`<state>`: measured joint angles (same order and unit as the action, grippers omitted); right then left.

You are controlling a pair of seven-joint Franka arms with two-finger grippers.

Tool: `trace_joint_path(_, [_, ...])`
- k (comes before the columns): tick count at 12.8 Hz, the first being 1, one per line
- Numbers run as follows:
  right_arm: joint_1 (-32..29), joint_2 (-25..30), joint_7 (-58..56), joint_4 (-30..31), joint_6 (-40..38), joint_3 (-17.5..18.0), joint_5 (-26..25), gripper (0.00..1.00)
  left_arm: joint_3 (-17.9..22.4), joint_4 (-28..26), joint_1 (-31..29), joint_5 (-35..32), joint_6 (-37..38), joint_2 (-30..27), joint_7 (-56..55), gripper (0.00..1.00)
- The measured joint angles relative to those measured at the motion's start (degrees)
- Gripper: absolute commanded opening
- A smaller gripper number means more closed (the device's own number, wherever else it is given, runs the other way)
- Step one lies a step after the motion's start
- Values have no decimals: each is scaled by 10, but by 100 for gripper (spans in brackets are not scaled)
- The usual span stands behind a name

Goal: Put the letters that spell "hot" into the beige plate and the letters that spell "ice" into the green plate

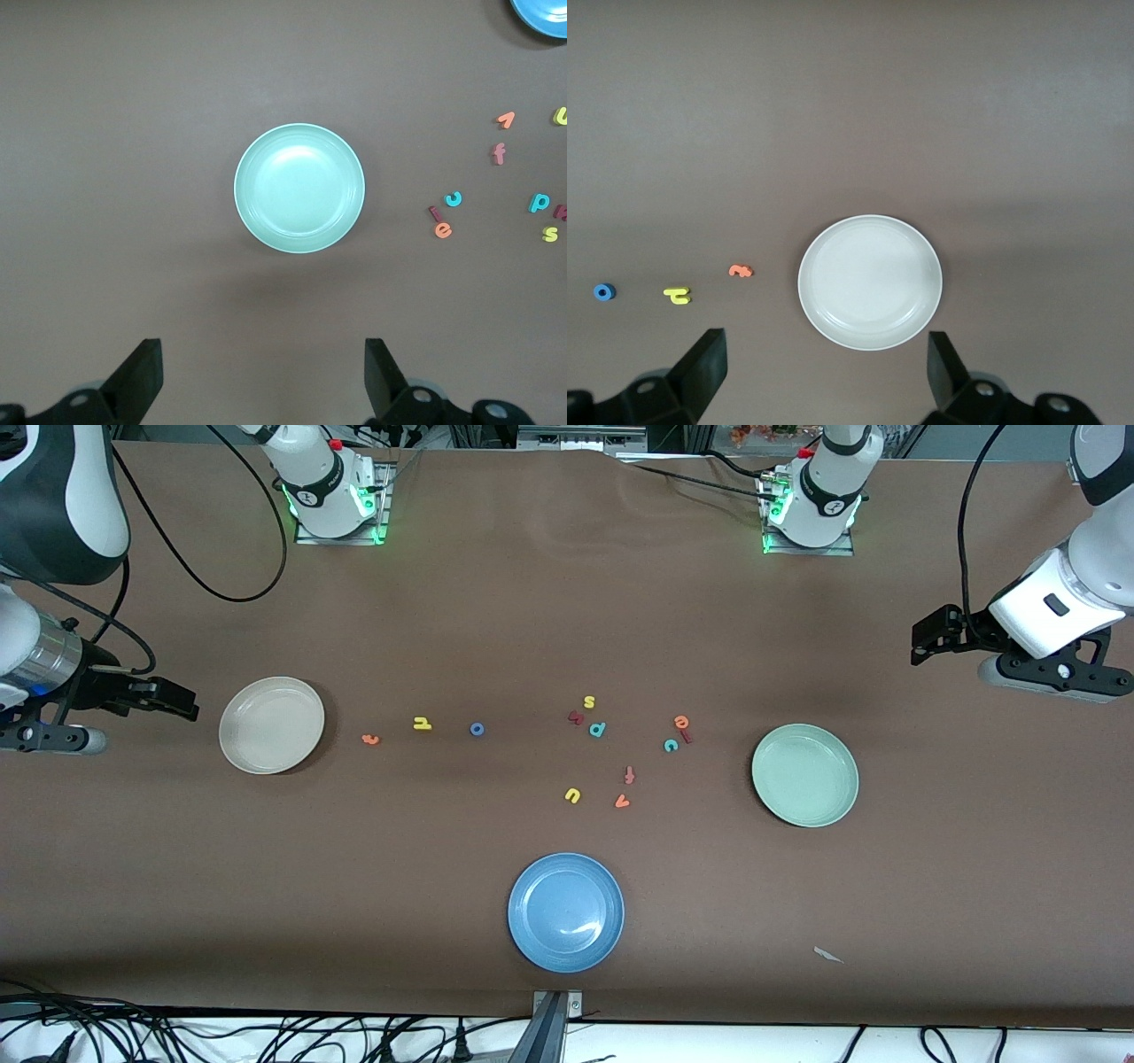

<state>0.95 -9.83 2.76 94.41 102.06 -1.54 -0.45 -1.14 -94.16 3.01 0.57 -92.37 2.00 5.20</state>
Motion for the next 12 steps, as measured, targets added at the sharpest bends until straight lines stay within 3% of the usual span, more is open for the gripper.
trace_joint_path(12, [0, 0, 0, 0, 0, 0, 0, 100, 0, 0, 0, 0, 25, 0, 0, 100])
